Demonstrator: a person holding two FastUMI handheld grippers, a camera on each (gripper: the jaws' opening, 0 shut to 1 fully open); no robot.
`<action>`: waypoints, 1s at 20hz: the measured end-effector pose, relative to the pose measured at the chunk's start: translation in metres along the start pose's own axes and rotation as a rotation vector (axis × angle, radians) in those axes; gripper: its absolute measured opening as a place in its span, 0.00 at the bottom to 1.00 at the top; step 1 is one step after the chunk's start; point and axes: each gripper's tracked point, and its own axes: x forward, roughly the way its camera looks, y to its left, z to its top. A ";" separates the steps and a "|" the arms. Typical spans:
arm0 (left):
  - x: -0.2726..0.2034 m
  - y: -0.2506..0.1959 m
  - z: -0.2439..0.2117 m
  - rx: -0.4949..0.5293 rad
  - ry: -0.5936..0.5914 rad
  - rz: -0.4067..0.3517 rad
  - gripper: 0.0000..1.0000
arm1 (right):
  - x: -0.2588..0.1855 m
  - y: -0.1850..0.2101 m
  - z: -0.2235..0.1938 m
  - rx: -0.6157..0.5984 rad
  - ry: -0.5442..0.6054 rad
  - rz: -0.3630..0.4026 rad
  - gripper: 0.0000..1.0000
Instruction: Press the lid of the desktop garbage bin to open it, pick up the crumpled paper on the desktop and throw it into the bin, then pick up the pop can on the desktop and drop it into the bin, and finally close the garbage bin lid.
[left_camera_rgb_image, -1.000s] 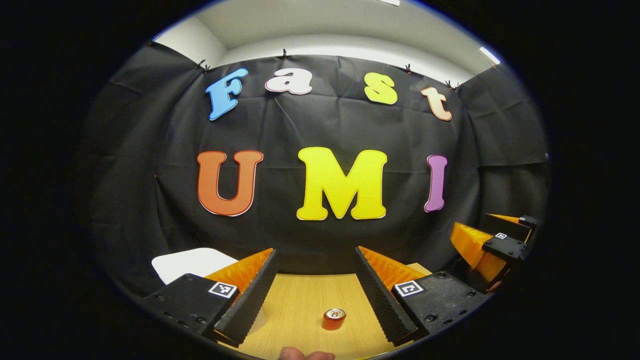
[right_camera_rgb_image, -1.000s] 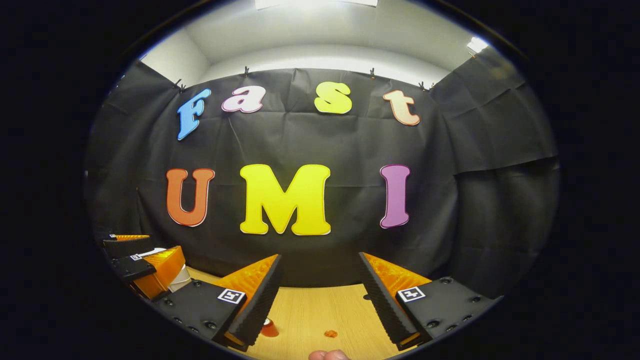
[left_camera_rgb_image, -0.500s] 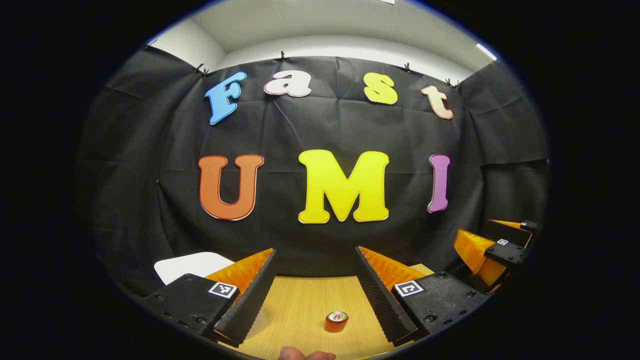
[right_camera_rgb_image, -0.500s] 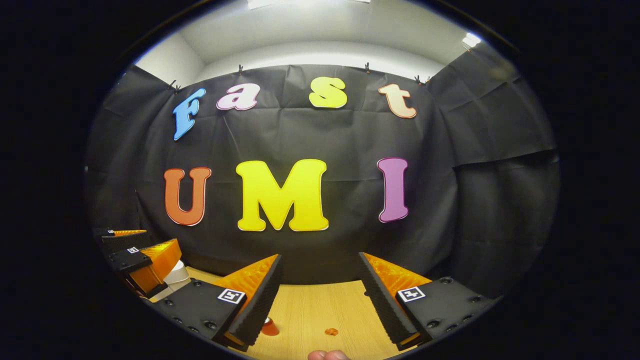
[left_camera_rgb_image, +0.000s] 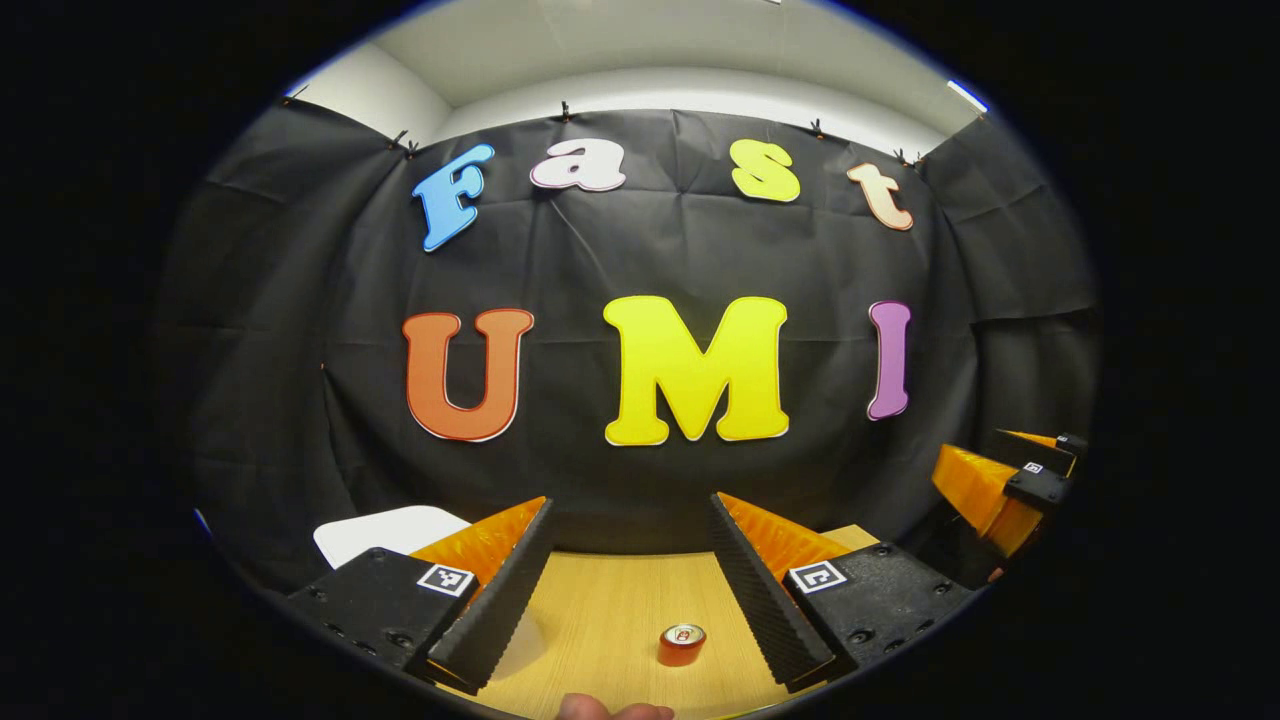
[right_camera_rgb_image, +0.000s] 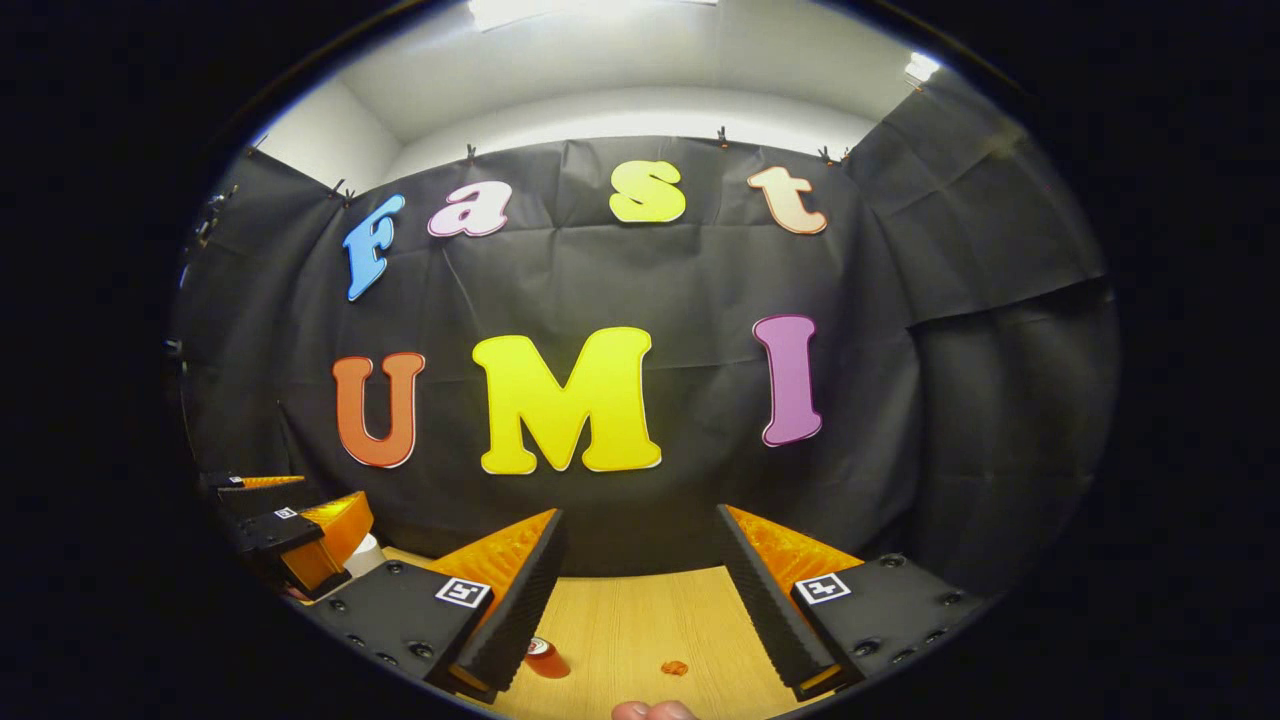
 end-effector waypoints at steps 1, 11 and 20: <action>0.001 0.002 0.000 0.000 -0.001 0.010 0.98 | 0.002 -0.001 -0.001 -0.003 0.005 0.002 0.94; 0.018 0.082 -0.005 -0.002 0.030 0.260 0.91 | 0.010 -0.022 -0.012 -0.026 0.049 0.014 0.94; 0.036 0.164 -0.030 0.025 0.091 0.486 0.63 | 0.007 -0.030 -0.025 -0.065 0.103 0.063 0.93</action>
